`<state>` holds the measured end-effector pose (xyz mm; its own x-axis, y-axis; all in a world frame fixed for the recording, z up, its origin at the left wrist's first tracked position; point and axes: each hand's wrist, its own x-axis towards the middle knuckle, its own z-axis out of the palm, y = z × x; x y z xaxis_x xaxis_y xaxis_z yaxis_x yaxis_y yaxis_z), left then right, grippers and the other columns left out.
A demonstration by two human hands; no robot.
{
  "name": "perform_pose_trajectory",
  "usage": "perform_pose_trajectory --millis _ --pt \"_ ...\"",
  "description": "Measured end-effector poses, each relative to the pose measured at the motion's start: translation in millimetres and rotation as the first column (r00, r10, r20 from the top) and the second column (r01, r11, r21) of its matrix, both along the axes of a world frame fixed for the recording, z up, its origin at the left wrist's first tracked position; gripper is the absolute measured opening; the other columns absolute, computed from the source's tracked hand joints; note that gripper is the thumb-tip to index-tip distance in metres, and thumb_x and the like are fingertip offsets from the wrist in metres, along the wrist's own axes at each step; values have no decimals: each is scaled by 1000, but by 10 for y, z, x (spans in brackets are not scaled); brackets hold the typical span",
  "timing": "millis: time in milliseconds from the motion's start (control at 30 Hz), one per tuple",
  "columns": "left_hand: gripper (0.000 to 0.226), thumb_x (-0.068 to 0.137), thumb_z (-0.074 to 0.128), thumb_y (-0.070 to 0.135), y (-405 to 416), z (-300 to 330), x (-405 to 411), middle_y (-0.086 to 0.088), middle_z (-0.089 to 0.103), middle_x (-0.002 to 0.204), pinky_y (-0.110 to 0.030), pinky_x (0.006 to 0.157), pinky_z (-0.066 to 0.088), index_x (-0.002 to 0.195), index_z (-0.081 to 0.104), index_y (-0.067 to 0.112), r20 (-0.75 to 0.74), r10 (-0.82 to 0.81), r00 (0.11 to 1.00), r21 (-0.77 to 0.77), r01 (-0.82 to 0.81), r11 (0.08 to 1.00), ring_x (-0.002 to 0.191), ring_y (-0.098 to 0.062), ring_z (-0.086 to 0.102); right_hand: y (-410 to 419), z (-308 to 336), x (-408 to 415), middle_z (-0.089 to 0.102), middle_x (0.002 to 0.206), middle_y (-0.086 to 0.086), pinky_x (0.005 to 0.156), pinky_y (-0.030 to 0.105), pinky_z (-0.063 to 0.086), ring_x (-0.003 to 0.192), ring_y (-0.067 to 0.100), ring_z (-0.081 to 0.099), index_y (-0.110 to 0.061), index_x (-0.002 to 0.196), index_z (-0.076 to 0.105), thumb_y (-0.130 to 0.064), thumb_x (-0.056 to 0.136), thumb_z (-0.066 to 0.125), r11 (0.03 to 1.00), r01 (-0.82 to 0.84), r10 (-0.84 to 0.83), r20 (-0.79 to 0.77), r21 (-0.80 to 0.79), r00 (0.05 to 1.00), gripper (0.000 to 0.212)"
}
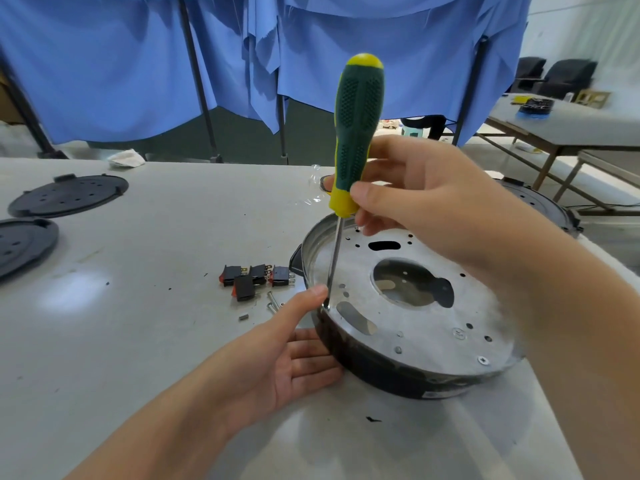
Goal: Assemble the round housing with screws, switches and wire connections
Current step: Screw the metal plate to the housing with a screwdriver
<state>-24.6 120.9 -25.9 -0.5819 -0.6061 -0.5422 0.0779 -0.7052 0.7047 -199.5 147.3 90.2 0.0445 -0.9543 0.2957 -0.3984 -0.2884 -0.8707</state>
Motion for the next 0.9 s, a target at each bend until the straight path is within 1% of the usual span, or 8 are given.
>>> perform_pose_trajectory --millis 100,167,267,400,500,700,800,900 --pt "88 50 80 50 2 1 -12 -22 72 104 -34 73 61 115 59 -4 15 5 1000 -11 -5 1000 94 -30 72 17 -6 33 70 92 -4 63 23 52 63 10 60 -16 116 61 -19 88 65 996 44 -53 -101 -80 993 28" --pt "87 51 80 50 4 -2 -17 -22 72 105 -35 76 61 115 59 -4 15 8 1000 -11 -8 1000 96 -30 72 26 -20 84 69 85 -4 59 25 50 62 16 56 -21 103 67 -31 80 73 986 82 -104 -152 -143 983 27" --pt "85 52 79 50 8 -3 -18 -22 72 106 -35 77 61 114 60 -5 10 8 1000 -6 -8 1000 99 -31 71 21 -46 141 67 79 6 61 29 48 61 17 51 -14 83 66 -44 71 77 970 129 -163 -155 -207 974 34" --pt "85 53 79 50 5 1 -16 -21 72 106 -35 76 61 115 59 -4 14 10 1000 -4 -10 1000 98 -30 71 1 -66 160 63 60 -5 49 14 45 52 4 56 -10 74 62 -51 62 79 955 203 -228 -96 -214 969 46" --pt "86 52 80 50 2 4 -13 -22 72 107 -35 77 61 115 59 -4 15 8 1000 -3 -8 1000 99 -30 71 7 -56 146 67 63 -16 50 7 44 55 -3 62 -19 84 64 -57 55 75 959 219 -228 -29 -177 973 49" --pt "87 51 80 50 3 10 -17 -22 72 105 -35 75 61 116 58 -4 24 16 1000 1 -16 1000 97 -30 72 25 -17 81 70 66 -5 48 13 44 56 2 60 -20 76 70 -44 67 79 987 151 -152 -30 -48 988 27" --pt "87 52 80 50 3 6 -16 -22 72 106 -35 74 61 117 59 -4 25 21 999 1 -21 1000 97 -31 71 53 37 -16 74 86 -7 60 15 50 70 3 66 -21 99 69 -23 83 71 997 -13 12 13 71 1000 16" --pt "86 52 80 50 4 6 -11 -22 72 105 -35 74 61 115 60 -5 23 17 1000 -2 -17 1000 96 -31 72 81 57 -46 74 98 -3 63 18 52 66 3 63 -14 113 64 -8 91 60 990 -113 108 57 85 992 24"
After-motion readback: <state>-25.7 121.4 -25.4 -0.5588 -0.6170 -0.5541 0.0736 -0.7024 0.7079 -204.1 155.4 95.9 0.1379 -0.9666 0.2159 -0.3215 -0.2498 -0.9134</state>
